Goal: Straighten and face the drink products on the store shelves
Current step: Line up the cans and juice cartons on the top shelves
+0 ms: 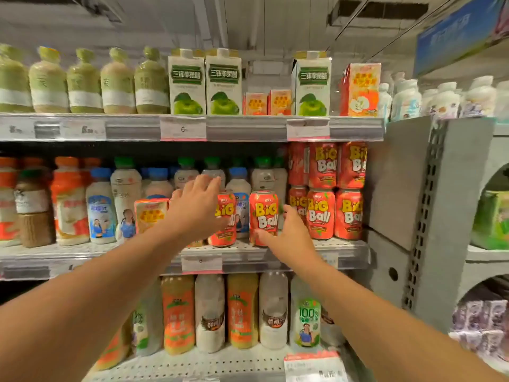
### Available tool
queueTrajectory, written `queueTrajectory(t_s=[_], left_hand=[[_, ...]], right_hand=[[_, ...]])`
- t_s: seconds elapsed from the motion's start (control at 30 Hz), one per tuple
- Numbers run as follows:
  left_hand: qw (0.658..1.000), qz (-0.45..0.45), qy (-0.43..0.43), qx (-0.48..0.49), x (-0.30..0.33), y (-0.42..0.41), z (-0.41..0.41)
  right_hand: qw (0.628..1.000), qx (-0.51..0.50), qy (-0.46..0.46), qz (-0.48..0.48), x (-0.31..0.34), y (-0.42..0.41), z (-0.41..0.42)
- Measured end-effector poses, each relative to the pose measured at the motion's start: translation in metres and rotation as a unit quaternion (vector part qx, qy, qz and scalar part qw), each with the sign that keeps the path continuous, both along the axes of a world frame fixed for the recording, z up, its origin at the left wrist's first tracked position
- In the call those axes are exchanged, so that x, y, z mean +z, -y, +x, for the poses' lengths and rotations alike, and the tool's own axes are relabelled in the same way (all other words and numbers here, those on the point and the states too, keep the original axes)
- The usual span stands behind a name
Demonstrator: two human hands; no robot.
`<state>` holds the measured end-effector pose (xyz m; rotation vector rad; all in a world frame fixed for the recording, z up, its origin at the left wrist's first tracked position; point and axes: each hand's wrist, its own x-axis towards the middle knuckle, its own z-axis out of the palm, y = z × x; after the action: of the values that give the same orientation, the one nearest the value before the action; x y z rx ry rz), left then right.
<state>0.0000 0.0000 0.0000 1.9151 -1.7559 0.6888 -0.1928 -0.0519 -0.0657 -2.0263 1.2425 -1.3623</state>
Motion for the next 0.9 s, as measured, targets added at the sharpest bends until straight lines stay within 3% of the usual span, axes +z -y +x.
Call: queueTrajectory(t_s=[0.3, 0.6, 0.9], left_hand=[[1.000, 0.002, 0.017, 0.016, -0.015, 0.035, 0.013], [1.000, 0.000, -0.025, 0.013, -0.006, 0.039, 0.008], [0.999, 0.037, 0.025, 0.029, -0.007, 0.036, 0.010]], right_hand=[[0.993, -0.120, -0.015, 0.005, -0.006, 0.023, 0.027], [0.994, -0.101, -0.024, 0.017, 0.000, 0.033, -0.018], [0.992, -0.124, 0.004, -0.019, -0.011, 0.032, -0.020]])
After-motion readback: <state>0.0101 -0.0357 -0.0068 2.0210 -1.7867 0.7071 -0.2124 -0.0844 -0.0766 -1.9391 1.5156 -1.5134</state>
